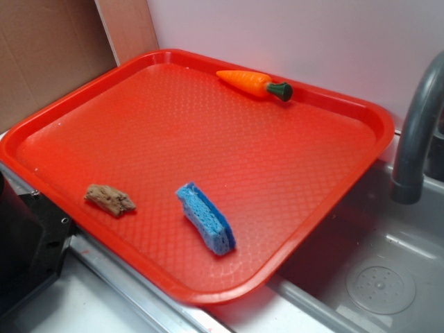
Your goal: Grab the blue sponge.
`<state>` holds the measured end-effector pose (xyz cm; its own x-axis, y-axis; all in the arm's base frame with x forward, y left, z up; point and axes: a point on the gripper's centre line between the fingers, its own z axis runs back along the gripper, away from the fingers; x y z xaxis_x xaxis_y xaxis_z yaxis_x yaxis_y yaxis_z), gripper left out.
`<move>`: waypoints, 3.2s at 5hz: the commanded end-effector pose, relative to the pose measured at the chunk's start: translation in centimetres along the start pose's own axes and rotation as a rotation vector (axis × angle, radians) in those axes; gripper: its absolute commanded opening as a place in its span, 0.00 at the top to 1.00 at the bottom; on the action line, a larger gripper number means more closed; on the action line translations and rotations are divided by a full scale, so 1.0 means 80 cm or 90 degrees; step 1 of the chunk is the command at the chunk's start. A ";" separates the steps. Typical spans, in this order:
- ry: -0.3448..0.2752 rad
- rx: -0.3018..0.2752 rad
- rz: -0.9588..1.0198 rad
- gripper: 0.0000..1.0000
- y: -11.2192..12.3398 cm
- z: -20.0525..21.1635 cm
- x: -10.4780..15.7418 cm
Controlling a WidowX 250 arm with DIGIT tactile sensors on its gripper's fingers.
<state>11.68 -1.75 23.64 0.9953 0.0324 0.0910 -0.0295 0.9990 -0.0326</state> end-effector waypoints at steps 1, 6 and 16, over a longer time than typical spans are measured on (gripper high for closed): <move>0.000 0.000 0.000 0.00 0.000 0.000 0.000; 0.030 -0.028 -0.795 0.00 -0.128 -0.163 0.030; 0.024 -0.007 -0.888 1.00 -0.039 -0.149 0.041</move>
<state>17.19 -5.25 11.34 0.2044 -0.9788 0.0101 0.9785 0.2046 0.0242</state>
